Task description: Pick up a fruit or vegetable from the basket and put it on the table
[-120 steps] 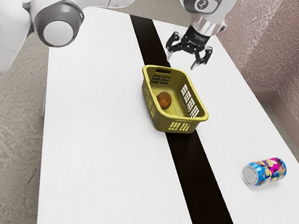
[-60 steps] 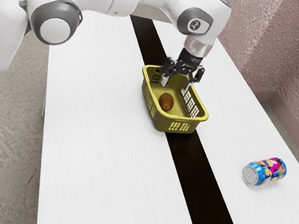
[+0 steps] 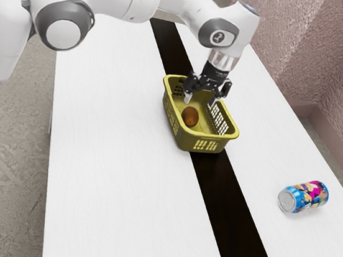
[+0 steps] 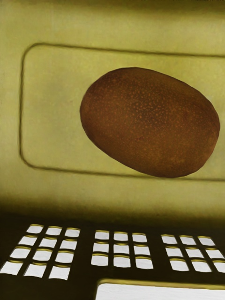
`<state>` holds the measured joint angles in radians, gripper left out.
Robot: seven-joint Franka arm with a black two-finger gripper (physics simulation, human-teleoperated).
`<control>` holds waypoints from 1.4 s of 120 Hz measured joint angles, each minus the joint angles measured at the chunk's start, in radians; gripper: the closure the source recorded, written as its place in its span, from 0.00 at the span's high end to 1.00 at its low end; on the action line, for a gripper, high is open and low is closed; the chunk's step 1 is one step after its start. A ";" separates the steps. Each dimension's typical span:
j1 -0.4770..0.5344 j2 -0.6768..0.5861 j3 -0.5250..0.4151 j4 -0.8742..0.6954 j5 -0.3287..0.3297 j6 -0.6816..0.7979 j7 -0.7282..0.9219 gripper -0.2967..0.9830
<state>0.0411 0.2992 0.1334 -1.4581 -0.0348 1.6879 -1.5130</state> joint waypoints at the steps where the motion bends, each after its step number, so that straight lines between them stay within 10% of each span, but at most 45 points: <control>1: 0.001 0.001 0.000 0.000 0.000 0.001 0.000 0.77; 168: 0.049 0.045 -0.007 -0.128 -0.028 0.186 -0.010 0.77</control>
<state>0.0904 0.3439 0.1262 -1.5856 -0.0627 1.8737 -1.5228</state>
